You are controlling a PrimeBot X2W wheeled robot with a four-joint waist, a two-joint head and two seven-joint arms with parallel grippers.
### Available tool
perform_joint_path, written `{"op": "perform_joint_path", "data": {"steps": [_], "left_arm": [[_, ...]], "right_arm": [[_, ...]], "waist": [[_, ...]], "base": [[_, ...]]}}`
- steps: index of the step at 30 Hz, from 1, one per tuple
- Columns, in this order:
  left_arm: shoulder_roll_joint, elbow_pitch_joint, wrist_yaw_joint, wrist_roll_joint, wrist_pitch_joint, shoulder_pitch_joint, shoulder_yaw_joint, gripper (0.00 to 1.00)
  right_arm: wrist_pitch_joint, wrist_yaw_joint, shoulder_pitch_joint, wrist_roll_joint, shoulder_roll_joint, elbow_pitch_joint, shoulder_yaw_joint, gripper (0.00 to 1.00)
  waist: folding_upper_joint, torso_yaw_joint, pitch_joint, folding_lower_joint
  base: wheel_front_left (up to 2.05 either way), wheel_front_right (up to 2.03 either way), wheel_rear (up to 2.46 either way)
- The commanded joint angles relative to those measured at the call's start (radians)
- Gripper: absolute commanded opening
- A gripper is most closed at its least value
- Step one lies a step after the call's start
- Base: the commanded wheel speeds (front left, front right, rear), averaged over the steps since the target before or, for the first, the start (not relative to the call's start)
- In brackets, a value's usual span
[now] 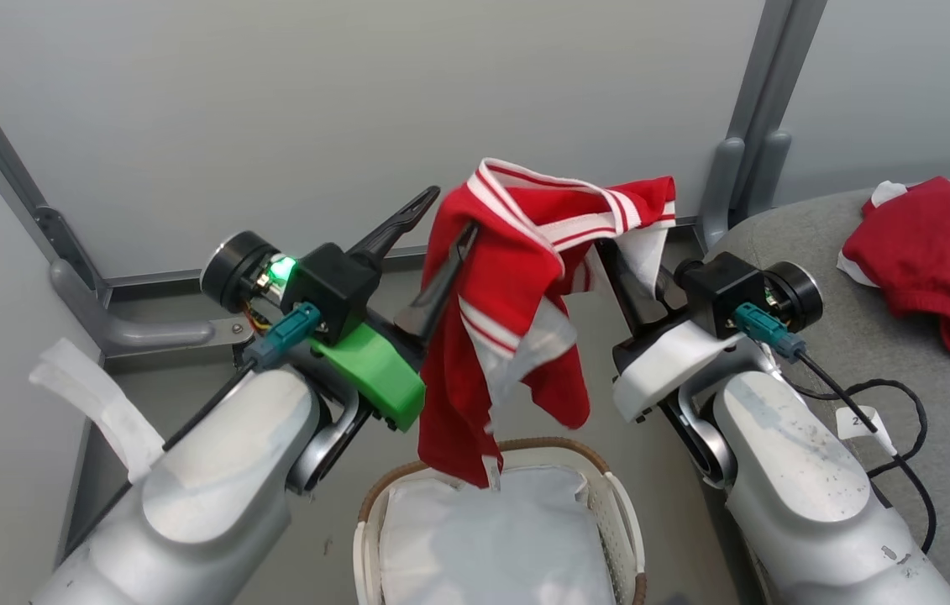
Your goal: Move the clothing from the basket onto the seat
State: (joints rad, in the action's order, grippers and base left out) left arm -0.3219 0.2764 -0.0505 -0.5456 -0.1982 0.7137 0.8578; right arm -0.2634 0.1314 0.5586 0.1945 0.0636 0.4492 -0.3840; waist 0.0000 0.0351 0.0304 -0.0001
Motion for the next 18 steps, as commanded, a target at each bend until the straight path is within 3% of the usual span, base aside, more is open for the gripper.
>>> {"op": "perform_joint_path", "data": {"steps": [1, 12, 18], "left_arm": [[0.006, 0.011, 0.015, 0.000, -0.014, -0.033, -0.001, 1.00], [0.078, 0.092, 0.042, -0.046, -0.068, -0.215, -0.046, 1.00], [0.123, 0.103, 0.020, 0.004, -0.067, -0.304, -0.092, 1.00]], "right_arm": [[-0.002, -0.001, -0.016, -0.011, 0.002, -0.010, 0.015, 0.00], [-0.002, -0.001, -0.027, -0.057, 0.014, -0.057, 0.109, 0.00], [-0.002, -0.001, -0.034, -0.080, 0.015, -0.070, 0.153, 0.00]], "waist": [[0.0000, -0.001, -0.001, 0.0001], [0.0000, -0.010, -0.013, 0.0001], [0.0000, -0.045, -0.032, 0.0001]], "base": [[0.00, 0.00, 0.00], [0.00, 0.00, 0.00], [0.00, 0.00, 0.00]]}}
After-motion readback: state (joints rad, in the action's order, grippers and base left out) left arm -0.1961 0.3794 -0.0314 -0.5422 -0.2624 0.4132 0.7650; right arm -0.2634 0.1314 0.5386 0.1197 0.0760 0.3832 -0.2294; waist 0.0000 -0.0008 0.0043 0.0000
